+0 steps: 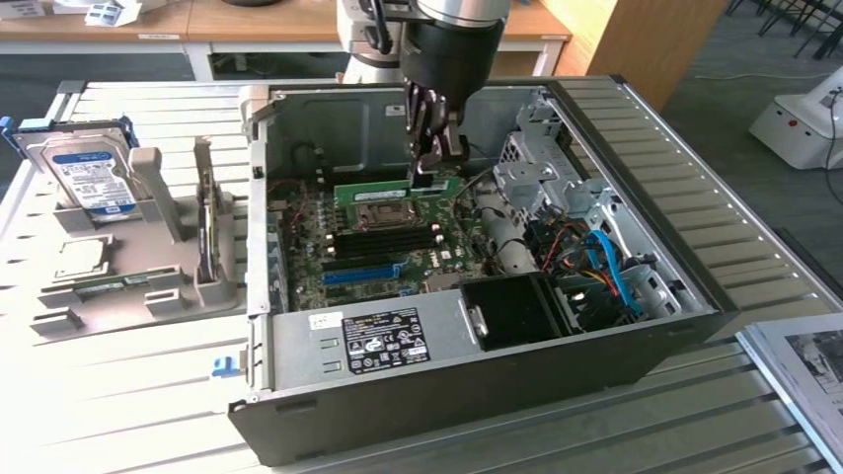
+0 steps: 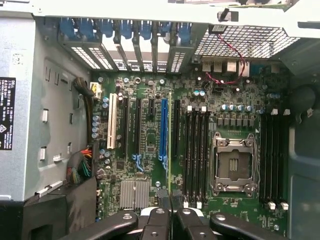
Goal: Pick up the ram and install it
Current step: 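Pick up the ram and move it above insertion slot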
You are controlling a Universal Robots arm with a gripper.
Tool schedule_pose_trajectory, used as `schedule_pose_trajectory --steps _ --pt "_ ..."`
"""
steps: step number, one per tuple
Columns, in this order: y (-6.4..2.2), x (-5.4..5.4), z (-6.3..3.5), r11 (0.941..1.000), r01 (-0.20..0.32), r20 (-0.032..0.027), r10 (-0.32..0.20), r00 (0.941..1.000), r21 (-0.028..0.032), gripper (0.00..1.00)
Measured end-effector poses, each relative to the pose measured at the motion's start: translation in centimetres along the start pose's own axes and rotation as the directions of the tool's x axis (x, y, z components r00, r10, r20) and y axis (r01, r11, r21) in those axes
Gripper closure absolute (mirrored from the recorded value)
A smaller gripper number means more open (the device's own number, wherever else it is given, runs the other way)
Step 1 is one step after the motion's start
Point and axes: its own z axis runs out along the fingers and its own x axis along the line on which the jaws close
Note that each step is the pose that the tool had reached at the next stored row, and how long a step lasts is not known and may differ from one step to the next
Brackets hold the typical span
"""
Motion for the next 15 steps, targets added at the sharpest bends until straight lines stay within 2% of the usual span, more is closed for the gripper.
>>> schedule_pose_trajectory --steps 15 --pt "-0.04 -2.2 0.24 1.0000 0.000 -0.0001 0.000 1.0000 0.0000 0.88"
